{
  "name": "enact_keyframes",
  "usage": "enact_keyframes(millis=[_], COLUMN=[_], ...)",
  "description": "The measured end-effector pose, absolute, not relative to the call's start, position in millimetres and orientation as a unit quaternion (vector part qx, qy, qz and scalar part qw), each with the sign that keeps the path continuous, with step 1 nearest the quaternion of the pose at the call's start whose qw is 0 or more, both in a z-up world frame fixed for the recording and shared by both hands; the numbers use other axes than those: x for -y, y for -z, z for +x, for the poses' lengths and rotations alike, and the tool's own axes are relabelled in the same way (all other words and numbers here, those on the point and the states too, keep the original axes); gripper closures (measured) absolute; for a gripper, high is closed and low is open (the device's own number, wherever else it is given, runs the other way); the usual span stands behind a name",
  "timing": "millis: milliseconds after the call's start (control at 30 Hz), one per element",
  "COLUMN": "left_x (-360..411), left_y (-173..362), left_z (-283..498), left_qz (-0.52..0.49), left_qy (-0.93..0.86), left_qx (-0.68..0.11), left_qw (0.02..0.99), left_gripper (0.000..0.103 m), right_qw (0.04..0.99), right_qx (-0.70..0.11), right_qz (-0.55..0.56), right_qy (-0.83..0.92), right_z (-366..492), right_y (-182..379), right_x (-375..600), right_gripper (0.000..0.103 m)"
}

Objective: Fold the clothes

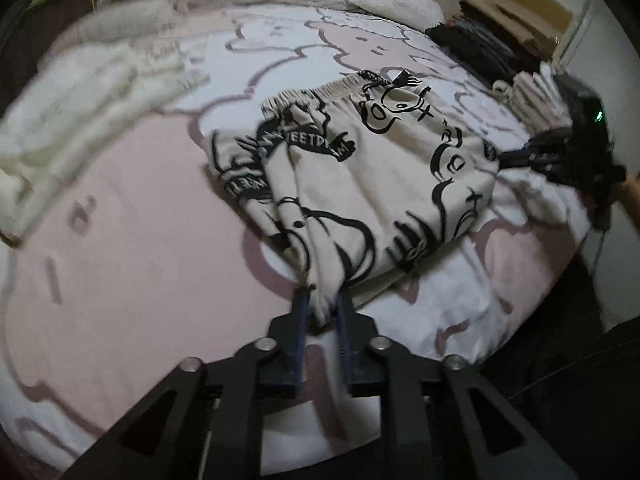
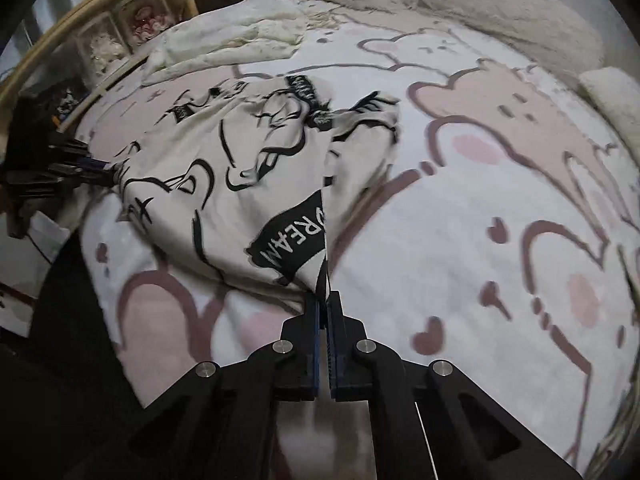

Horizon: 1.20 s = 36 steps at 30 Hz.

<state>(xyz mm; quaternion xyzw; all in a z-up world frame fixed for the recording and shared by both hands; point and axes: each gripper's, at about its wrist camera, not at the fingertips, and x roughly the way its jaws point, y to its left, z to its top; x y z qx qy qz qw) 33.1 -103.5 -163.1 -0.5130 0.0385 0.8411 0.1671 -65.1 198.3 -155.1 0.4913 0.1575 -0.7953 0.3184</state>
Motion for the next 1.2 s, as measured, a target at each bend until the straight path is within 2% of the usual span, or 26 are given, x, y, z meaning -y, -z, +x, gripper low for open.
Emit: enact_keyframes(millis=[67,100,167,200,233,367,500,600,667,767,867,900,933,967,1000,1033,1133,1200], left_x=[98.6,95.1,83.6,76.6,69.7,37.8,22.9,16.1,13.9,6.9,2.6,2.4,5.1,8.0,10.9,15.4,30.3,28.8], left_y=[155.5,152.2,148.5,150.6,153.0,181.9,209.4,221.1,224.3,229.9,232.7,230.2,225.6,221.0,216.3,213.4,205.3,210.6], left_z=[45.6,53.3,71.8,79.3,86.6,105.6,106.1,101.2,93.7,87.2,81.5,79.8,75.7,71.4,67.1,62.3,50.4,51.1], left_qz=[-0.488,-0.471,-0.436,-0.424,-0.413,-0.356,-0.313,-0.269,-0.254,-0.23,-0.213,-0.217,-0.232,-0.247,-0.263,-0.277,-0.307,-0.301], left_qy=[-0.855,-0.86,-0.864,-0.861,-0.857,-0.822,-0.793,-0.778,-0.776,-0.771,-0.765,-0.767,-0.77,-0.772,-0.775,-0.775,-0.789,-0.788], left_qx=[-0.102,-0.141,-0.225,-0.258,-0.289,-0.43,-0.51,-0.557,-0.566,-0.582,-0.595,-0.591,-0.58,-0.57,-0.559,-0.552,-0.517,-0.52], left_qw=[0.145,0.132,0.113,0.111,0.11,0.11,0.115,0.111,0.112,0.116,0.122,0.126,0.129,0.132,0.135,0.131,0.13,0.133], left_gripper=[0.058,0.056,0.056,0.056,0.056,0.056,0.055,0.047,0.045,0.045,0.045,0.046,0.051,0.072,0.085,0.091,0.091,0.091], right_qw=[0.282,0.265,0.238,0.225,0.214,0.203,0.204,0.206,0.207,0.212,0.217,0.22,0.223,0.225,0.228,0.229,0.224,0.224], right_qx=[-0.214,-0.244,-0.318,-0.353,-0.388,-0.523,-0.63,-0.663,-0.678,-0.697,-0.708,-0.709,-0.71,-0.711,-0.712,-0.71,-0.701,-0.691], right_qz=[0.459,0.442,0.401,0.378,0.353,0.235,0.158,0.116,0.089,0.048,0.022,0.024,0.026,0.028,0.031,0.038,0.057,0.085], right_qy=[0.815,0.822,0.825,0.826,0.824,0.794,0.733,0.71,0.7,0.683,0.671,0.669,0.667,0.665,0.664,0.664,0.674,0.683], right_z=[-52.0,-45.1,-25.5,-14.4,-3.1,43.0,61.7,61.6,59.7,57.5,52.2,49.0,45.8,42.6,39.9,38.3,36.1,31.0], right_y=[150.1,147.8,145.9,145.1,145.0,159.9,198.5,215.1,222.2,233.1,241.7,242.2,242.8,243.3,242.4,235.8,207.0,198.3], right_x=[-193.7,-191.2,-185.2,-182.6,-179.9,-164.9,-150.8,-145.2,-141.4,-133.5,-126.2,-124.0,-121.8,-119.7,-118.0,-118.9,-126.8,-138.4], right_gripper=[0.1,0.093,0.072,0.045,0.033,0.033,0.034,0.034,0.035,0.044,0.06,0.068,0.077,0.08,0.087,0.091,0.094,0.094])
